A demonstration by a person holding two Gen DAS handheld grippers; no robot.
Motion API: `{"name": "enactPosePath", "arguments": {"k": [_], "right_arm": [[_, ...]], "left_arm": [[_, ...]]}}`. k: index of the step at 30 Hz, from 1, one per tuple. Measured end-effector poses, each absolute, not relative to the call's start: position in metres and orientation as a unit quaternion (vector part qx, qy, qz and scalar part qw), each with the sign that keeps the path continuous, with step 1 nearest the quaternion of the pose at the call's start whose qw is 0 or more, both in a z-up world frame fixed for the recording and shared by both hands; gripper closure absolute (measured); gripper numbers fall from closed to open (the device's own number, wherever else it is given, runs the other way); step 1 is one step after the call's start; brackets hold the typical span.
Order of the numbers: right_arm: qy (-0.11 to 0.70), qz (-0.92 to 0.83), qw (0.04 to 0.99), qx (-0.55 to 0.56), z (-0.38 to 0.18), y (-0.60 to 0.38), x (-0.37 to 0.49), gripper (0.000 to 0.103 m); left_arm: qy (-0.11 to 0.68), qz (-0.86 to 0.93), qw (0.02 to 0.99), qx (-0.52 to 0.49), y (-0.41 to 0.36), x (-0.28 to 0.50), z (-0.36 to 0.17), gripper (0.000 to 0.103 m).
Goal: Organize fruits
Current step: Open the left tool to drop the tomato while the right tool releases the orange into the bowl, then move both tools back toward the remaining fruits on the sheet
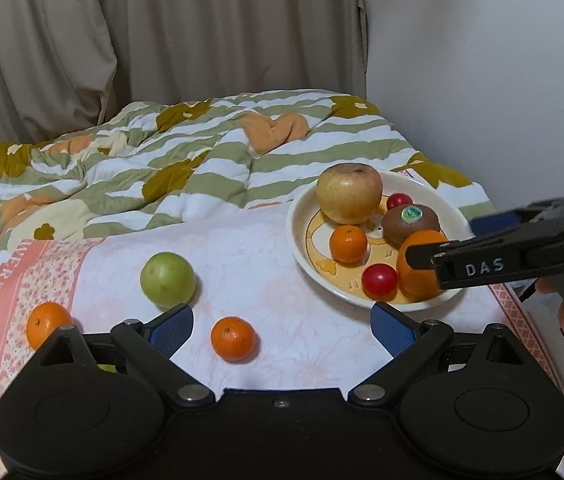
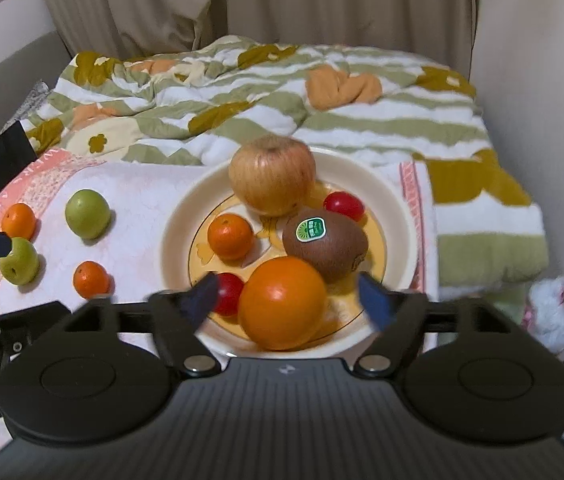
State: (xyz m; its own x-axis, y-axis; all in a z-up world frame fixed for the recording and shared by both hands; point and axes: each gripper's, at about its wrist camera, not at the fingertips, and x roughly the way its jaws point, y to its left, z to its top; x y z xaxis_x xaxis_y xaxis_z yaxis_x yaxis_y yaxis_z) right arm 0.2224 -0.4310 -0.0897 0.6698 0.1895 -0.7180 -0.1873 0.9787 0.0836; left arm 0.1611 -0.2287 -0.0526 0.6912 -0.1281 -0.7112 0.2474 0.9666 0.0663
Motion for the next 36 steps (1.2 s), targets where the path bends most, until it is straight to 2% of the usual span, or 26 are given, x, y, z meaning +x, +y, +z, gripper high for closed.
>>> {"name": "enactPosePath", "arguments": {"k": [12, 26, 36], "right_arm": [[0.388, 0.090, 0.917, 0.010, -0.076, -0.441, 0.199, 0.000], [0.343, 0.102, 0.934, 0.010, -0.017, -0.441, 0.144, 0.000], [0.323, 0.142, 0.936, 0.003, 0.028, -0.418, 0.123, 0.000]], "left_arm": [[0.362, -0.091, 0.925, 0.070, -0.227, 0.139, -0.038, 0.005], [0.313, -0.045, 0.947, 0.058, -0.205, 0.079, 0.005, 0.005], [0.315, 0.040, 0.946, 0.058, -0.169, 0.053, 0.033, 0.005]]}}
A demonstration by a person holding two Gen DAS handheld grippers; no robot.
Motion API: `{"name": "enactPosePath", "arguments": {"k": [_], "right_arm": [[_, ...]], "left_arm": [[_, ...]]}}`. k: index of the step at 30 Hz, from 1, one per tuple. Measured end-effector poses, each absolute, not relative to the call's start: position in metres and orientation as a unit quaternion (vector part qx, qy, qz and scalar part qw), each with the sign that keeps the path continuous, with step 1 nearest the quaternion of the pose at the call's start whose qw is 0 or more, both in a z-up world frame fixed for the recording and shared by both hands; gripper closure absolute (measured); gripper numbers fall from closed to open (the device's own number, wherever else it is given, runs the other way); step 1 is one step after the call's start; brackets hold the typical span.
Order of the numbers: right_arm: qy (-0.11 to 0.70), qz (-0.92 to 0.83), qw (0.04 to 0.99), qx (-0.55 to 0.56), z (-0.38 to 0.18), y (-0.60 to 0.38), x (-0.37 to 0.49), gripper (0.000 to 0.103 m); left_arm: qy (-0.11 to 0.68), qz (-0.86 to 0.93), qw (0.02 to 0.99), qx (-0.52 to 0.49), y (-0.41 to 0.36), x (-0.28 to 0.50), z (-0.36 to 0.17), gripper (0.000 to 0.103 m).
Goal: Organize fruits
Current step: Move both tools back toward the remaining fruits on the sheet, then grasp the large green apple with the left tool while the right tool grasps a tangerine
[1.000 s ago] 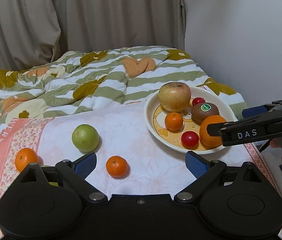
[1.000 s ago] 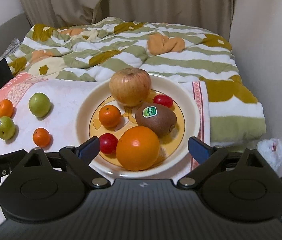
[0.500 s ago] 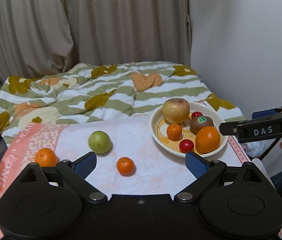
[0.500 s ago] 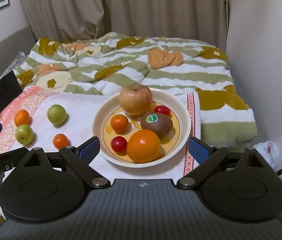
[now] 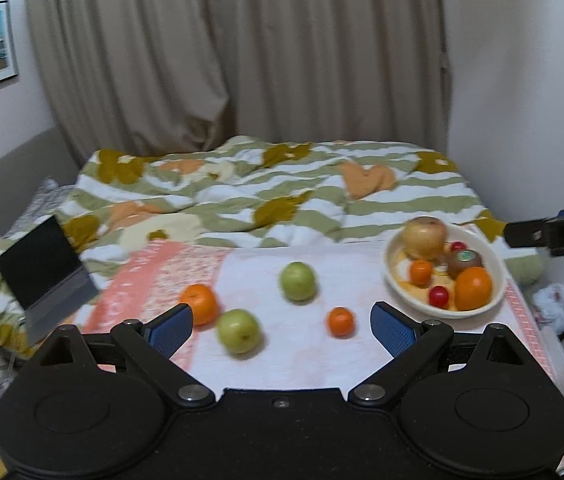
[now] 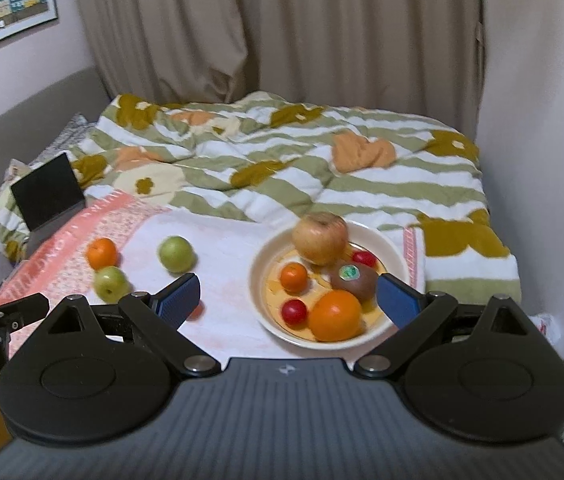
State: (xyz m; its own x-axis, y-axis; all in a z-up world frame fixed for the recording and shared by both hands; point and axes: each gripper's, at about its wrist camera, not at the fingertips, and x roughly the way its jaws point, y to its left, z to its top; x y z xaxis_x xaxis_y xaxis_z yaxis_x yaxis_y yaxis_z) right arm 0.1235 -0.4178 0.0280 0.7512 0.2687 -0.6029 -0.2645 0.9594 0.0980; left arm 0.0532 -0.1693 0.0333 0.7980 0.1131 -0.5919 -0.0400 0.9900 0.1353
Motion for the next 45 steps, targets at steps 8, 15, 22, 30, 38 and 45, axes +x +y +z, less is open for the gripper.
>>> {"name": "enactPosePath", "arguments": {"k": [8, 15, 22, 30, 38, 45], "right_arm": [[0.326, 0.170, 0.930, -0.017, 0.037, -0.380, 0.133, 0.000], [0.354, 0.171, 0.919, -0.034, 0.016, -0.345, 0.157, 0.000], [0.386, 0.175, 0.904, -0.059, -0.015, -0.307, 0.189, 0.000], [0.423, 0.189, 0.882, -0.087, -0.055, -0.278, 0.221, 0.000], [0.446, 0.219, 0.861, -0.110, -0.086, -0.257, 0.236, 0.000], [0.458, 0.241, 0.847, -0.118, -0.104, -0.250, 0.247, 0.000]], "left_arm": [[0.345, 0.085, 0.934, 0.033, -0.129, 0.065, 0.031, 0.004], [0.379, 0.091, 0.921, 0.017, -0.096, 0.097, 0.016, 0.004], [0.413, 0.067, 0.908, -0.009, -0.068, 0.137, -0.004, 0.004], [0.466, 0.024, 0.883, -0.043, -0.048, 0.177, -0.044, 0.004], [0.486, 0.002, 0.872, -0.064, -0.050, 0.199, -0.076, 0.004], [0.484, -0.007, 0.870, -0.088, -0.054, 0.210, -0.091, 0.007]]}}
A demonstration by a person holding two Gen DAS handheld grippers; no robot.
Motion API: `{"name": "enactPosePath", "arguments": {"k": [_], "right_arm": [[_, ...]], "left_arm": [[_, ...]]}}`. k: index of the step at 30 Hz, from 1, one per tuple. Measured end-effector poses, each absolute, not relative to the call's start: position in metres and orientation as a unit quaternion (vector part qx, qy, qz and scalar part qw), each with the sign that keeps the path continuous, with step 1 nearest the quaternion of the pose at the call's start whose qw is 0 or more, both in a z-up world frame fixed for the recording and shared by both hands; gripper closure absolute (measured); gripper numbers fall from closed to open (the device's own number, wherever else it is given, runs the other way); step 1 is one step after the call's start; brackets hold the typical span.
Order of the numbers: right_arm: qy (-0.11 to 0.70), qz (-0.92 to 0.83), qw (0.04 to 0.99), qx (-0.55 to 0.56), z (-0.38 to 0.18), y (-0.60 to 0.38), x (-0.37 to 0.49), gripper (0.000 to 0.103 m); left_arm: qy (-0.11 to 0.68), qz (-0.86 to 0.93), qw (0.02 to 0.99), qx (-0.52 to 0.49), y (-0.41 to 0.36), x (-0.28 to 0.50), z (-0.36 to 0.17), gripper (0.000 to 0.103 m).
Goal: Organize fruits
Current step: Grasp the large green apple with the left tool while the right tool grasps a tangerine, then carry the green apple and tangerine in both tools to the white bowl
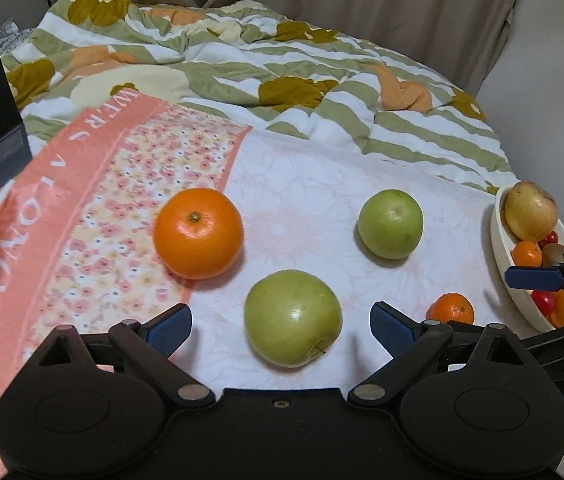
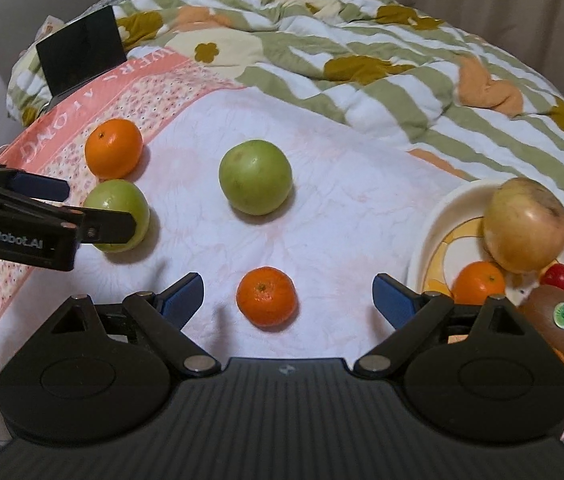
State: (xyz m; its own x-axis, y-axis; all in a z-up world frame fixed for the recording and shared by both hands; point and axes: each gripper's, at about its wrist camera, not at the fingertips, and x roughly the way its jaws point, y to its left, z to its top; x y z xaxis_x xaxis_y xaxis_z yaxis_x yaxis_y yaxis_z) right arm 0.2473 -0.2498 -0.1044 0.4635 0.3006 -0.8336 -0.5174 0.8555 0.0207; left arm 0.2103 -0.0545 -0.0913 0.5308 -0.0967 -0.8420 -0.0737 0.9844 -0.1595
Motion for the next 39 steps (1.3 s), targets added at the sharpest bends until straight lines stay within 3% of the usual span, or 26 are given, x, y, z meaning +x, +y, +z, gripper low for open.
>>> {"name": "enactPosePath", "arguments": {"k": [2, 4, 8, 13, 21, 24, 39], "right_arm": [[0.461, 0.245, 0.844, -0.118, -0.108, -0.249, 0.250, 0.000], [0.469, 0.249, 0.839, -0.116, -0.113, -0.248, 0.252, 0.008], [0.476, 0.252, 0.835, -0.114, -0.119, -0.248, 0.252, 0.009], [0.482, 0.256, 0.830, -0.110, -0.123, -0.246, 0.252, 0.025], [0.482, 0.259, 0.829, -0.116, -0.125, -0.241, 0.251, 0.036], [0.476, 0.257, 0.833, -0.119, -0.124, -0.239, 0.249, 0.052], [0.450, 0.253, 0.850, -0.108, -0.099, -0.248, 0.226, 0.052]], "left_arm": [[0.489, -0.012, 0.868, -0.089, -0.057, 0.213, -0.096, 0.018], [0.493, -0.017, 0.865, -0.092, -0.058, 0.215, -0.101, 0.026], [0.494, -0.019, 0.864, -0.095, -0.059, 0.217, -0.106, 0.042], [0.491, -0.022, 0.865, -0.097, -0.057, 0.218, -0.107, 0.042], [0.492, -0.027, 0.865, -0.093, -0.056, 0.211, -0.107, 0.042], [0.491, -0.023, 0.866, -0.091, -0.055, 0.208, -0.106, 0.043], [0.459, -0.029, 0.884, -0.082, -0.053, 0.181, -0.073, 0.043]]}}
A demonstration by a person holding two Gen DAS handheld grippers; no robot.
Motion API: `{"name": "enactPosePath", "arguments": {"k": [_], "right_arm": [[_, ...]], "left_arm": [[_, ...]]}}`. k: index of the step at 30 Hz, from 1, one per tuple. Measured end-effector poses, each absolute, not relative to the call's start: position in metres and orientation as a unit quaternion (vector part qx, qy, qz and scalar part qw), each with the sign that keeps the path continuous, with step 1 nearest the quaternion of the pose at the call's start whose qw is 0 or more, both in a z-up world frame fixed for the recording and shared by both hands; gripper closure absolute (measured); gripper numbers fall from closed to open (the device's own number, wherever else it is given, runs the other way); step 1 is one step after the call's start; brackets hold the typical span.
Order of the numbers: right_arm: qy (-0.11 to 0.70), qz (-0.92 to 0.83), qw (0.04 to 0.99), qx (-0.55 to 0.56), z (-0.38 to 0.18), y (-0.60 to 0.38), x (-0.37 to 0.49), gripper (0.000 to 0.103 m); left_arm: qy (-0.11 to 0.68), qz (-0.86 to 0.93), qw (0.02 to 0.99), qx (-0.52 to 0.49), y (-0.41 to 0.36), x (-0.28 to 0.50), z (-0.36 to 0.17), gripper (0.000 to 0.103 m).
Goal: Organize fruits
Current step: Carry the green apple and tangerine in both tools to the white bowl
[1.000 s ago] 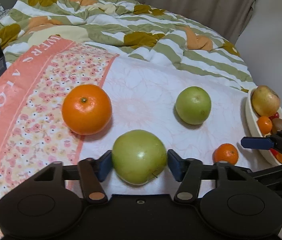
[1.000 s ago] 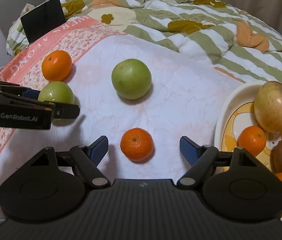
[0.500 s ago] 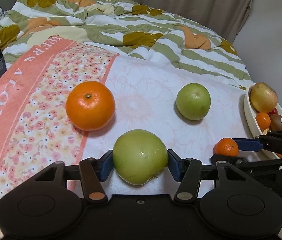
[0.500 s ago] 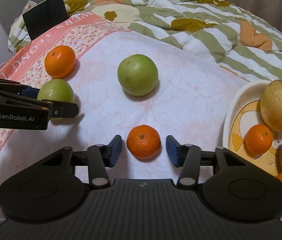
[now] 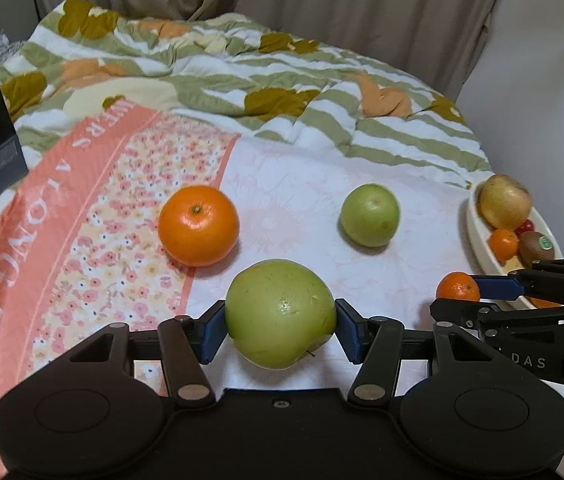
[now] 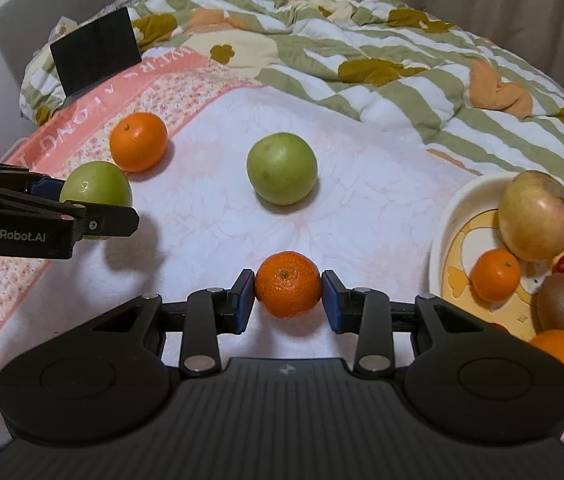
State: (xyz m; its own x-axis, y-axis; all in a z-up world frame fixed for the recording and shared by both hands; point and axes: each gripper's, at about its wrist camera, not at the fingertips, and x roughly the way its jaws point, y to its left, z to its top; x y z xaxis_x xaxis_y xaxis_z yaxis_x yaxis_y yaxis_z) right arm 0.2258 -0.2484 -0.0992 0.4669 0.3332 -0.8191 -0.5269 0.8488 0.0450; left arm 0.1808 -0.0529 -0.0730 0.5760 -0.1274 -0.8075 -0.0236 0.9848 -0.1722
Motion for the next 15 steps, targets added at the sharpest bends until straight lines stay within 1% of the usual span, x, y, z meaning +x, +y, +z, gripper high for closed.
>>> {"name": "enactPosePath", "arguments": {"k": [10, 15], "right_arm": [[0.423, 0.213, 0.877, -0.078, -0.060, -0.283, 0.198, 0.052], [0.405, 0.187, 0.893, -0.060, -0.039, -0.312, 0.187, 0.052]], "left_arm": [[0.423, -0.065, 0.901, -0.067, -0.073, 0.171, -0.033, 0.043], [0.403, -0.084, 0.910, -0.048, -0.096, 0.170, -0.016, 0.043]]}}
